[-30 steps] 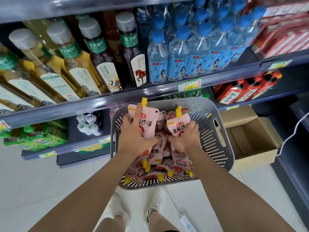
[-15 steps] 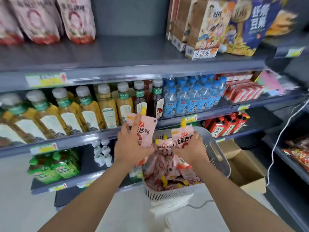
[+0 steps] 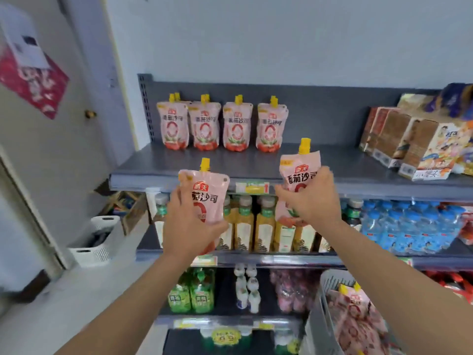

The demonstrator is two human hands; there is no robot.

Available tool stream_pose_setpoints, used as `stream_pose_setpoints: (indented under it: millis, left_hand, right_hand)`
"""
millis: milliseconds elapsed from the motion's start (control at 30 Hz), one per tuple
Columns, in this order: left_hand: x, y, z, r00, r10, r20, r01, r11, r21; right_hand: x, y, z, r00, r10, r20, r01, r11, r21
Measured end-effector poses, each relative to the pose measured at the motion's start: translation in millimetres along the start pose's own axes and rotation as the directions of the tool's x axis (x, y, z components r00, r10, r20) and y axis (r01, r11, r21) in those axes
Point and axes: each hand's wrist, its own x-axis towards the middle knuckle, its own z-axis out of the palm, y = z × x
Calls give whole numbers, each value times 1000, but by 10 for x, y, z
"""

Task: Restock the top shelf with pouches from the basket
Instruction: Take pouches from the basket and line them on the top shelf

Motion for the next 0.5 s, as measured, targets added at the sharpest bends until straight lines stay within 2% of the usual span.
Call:
stream_pose_setpoints:
  millis: [267, 500]
  left_hand:
    - [1122, -365, -434, 981, -5, -196, 20, 997, 73]
    - [2098, -619, -212, 974, -13, -228, 41, 992, 117]
  right_hand:
    - [710, -825, 667, 997, -75, -14, 75, 995, 57]
    - [1313, -1119, 1282, 989, -148, 32, 148, 989, -10]
